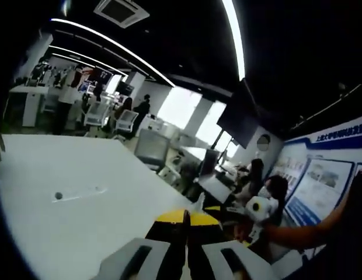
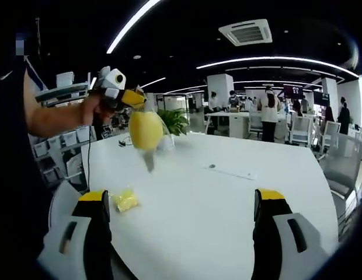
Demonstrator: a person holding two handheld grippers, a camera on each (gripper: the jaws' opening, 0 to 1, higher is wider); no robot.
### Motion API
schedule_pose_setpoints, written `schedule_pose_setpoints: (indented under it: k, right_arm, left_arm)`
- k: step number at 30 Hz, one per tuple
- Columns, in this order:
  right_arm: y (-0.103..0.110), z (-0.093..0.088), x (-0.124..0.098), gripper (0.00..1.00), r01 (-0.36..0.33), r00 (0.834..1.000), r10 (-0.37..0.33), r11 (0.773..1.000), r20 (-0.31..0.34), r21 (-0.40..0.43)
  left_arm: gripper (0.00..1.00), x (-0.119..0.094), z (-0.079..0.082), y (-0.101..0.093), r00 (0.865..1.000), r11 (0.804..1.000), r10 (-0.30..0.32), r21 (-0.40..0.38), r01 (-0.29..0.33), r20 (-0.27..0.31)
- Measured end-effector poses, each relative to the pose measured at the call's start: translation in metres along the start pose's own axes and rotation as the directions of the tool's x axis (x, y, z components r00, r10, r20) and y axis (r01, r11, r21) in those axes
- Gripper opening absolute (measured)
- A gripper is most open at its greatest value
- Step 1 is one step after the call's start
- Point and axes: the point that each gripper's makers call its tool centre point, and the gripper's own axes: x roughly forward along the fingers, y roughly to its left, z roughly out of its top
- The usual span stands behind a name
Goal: Compare the silicone blocks by pressing each to a similar depth, holding the contact briefly, and releasing to observe deformation and rebound differences across the visible hardness samples.
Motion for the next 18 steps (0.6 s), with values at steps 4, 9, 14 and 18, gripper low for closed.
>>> schedule_pose_setpoints:
  k: [4,9,14,18]
  right_arm:
    - [0.009,0.014,0.006,0.96,-0.071,0.997,0.071,0.997,0.011,0.004]
    - [0.011,0.023,0.015,0.96,-0.125,0.992,0.125,0.992,0.010,-0.014]
    - [0.016,0.030,0.021,0.96,-0.171,0.985,0.171,0.985,0.006,-0.024]
    - [0.017,0.035,0.022,0.96,-0.197,0.980,0.196,0.980,0.032,0.012]
  left_arm:
    - [0.00,0.001,-0.001,-0.004,1.000,1.000,-0.007,0.007,0.007,0.005]
    - [0.00,0.003,-0.002,-0.011,1.000,1.000,-0.017,0.006,0.017,0.003]
    - [0.00,0.006,-0.001,-0.015,1.000,1.000,-0.024,-0.004,0.025,0.008]
    - [0.00,0.008,-0.002,-0.019,0.999,0.999,-0.034,0.008,0.034,0.005]
